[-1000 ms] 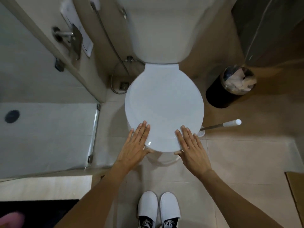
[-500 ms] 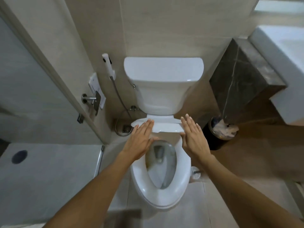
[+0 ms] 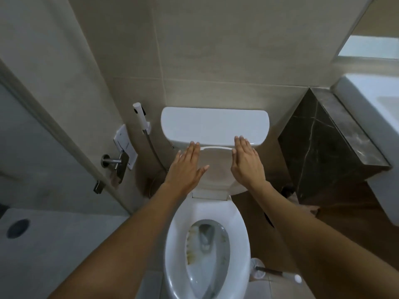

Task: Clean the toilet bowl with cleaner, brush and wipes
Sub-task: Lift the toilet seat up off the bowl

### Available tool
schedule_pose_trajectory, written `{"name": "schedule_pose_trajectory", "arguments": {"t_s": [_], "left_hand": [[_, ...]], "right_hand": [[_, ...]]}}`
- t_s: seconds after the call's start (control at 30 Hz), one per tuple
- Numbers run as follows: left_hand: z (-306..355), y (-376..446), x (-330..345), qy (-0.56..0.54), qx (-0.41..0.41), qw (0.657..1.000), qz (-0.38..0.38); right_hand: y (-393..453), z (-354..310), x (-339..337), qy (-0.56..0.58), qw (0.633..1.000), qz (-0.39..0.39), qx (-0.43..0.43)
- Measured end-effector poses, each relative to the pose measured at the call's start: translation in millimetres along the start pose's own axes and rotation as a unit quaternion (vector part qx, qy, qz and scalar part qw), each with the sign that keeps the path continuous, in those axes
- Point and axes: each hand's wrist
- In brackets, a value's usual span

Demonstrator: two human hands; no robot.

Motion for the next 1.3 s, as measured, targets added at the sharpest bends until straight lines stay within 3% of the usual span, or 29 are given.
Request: {"name": "schedule_pose_trajectory", "arguments": {"t_s": [0.6, 1.0, 1.3], "left_hand": [[-21, 81, -7, -0.031, -0.021, 0.999, -0.033], [-6, 59, -30, 0.012, -0.018, 1.0, -0.011], [2, -10, -39, 0.055, -0.011, 0.998, -0.034]], "right_hand": [[61, 20, 10, -0.043, 0.997, -0.044, -0.043], [47, 10, -22, -0.118, 0.989, -0.085, -0.026], [-25, -11, -24, -0.137, 0.987, -0.085, 0.001]]}}
Point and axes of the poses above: each hand's wrist, its own y-axis towards the middle knuckle, its own x-axis out of the palm, z = x × y, and after that the axes turned 1 degree about z, right-handed
